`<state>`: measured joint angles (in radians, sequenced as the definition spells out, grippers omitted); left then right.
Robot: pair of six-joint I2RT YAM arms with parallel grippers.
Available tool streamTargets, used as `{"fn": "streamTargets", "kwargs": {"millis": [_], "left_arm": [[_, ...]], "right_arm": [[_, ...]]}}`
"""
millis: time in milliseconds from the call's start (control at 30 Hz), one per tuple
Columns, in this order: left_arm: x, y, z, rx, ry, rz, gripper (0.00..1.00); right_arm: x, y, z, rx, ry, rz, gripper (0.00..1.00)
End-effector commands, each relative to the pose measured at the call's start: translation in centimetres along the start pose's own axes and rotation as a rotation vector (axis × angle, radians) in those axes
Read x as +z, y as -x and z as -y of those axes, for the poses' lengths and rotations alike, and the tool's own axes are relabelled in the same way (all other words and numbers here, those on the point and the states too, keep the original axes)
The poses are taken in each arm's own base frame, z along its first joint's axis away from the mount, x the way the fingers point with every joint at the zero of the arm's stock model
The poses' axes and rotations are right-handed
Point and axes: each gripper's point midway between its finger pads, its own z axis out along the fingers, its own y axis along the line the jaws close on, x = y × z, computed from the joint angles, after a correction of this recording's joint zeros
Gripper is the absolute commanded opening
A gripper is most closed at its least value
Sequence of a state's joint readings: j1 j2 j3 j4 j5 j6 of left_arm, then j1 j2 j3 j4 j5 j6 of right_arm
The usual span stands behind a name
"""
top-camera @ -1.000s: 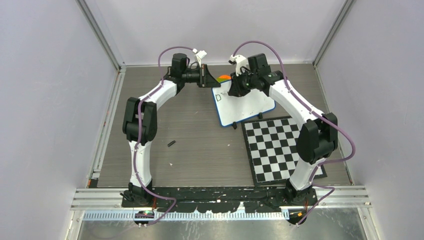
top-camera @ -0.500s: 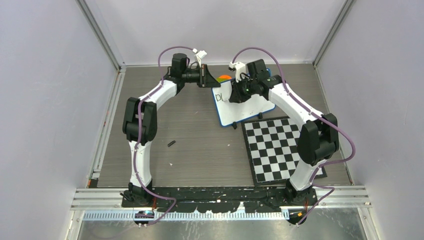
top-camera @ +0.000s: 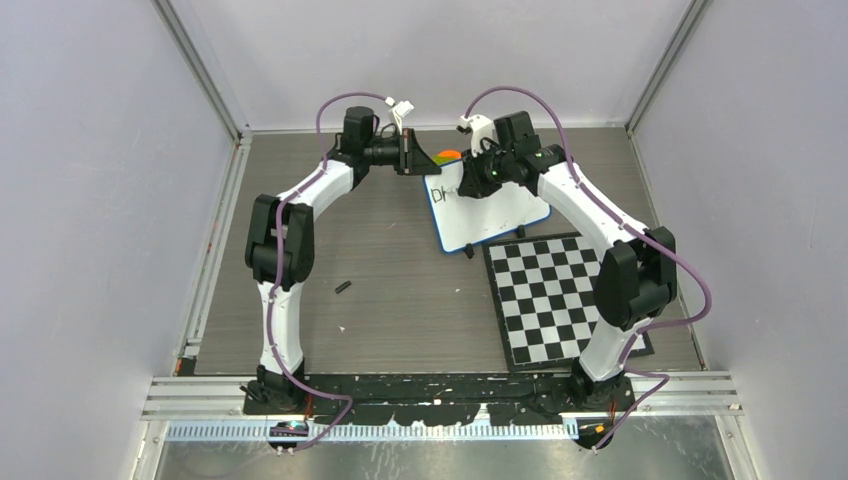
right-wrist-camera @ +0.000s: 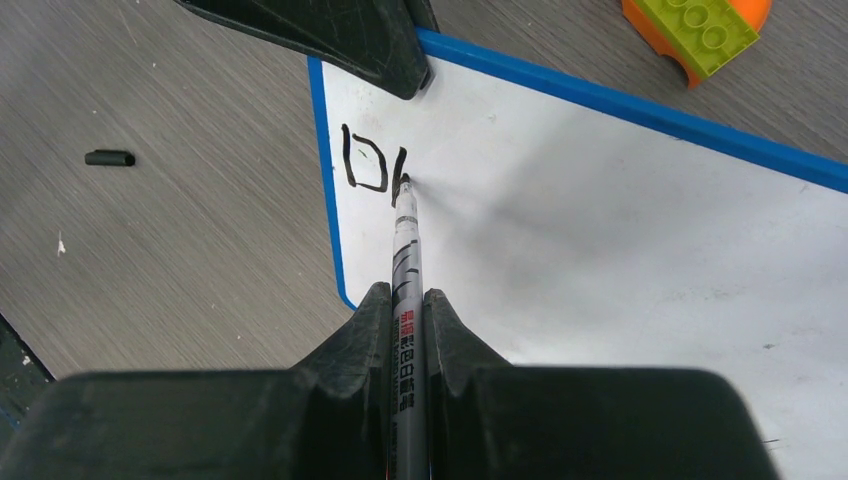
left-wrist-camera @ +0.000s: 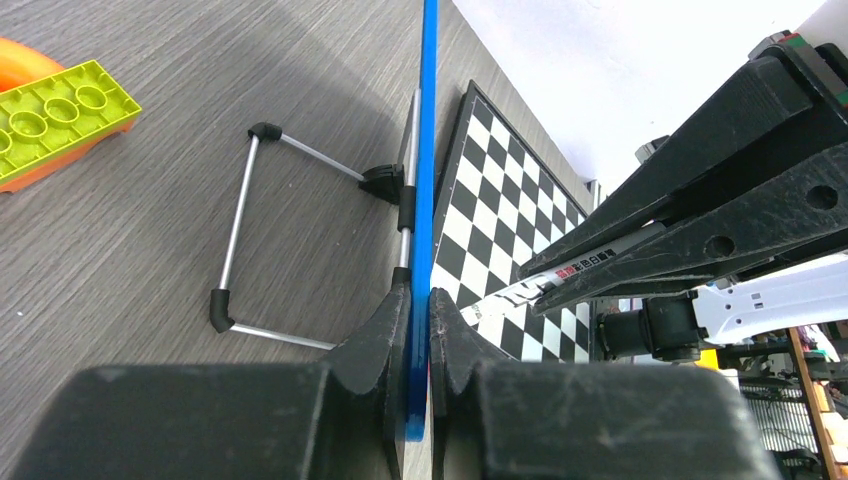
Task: Write a sentence on the whiteboard
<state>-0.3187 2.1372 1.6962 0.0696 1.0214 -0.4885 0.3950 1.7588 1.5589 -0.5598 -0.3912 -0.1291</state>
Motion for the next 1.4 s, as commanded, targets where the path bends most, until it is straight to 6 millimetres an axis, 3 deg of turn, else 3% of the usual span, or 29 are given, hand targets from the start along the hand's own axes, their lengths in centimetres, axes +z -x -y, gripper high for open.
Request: {"fn": "streamTargets", "kwargs": {"millis": [0,167,467,1000,1367], "left_arm": [[0.3,-0.4,0.9,-0.002,0.003,-0.019,0.00],[0.3,-0.4,0.8,-0.006,0.003,-0.020,0.00],[0.2,-0.5,0.8,-0.003,0.005,-0.020,0.00],[0.2,-0.5,0.8,0.001,0.005,-0.024,0.00],[0.2,-0.5,0.9,0.004,0.005,-0.024,0.00]], "right_arm": [[-0.3,2.3,1.0,-0.024,-0.040,0.060,0.00],[-0.7,2.2,1.3,-0.023,-0.055,0.057,0.00],[-2.2,1.9,-0.8,-0.030,-0.002,0.066,0.00],[-0.3,1.1,1.2,-0.030,-0.064,0.021,0.00],[-1.2,1.9,2.7,-0.032,-0.125,0.032,0.00]]}}
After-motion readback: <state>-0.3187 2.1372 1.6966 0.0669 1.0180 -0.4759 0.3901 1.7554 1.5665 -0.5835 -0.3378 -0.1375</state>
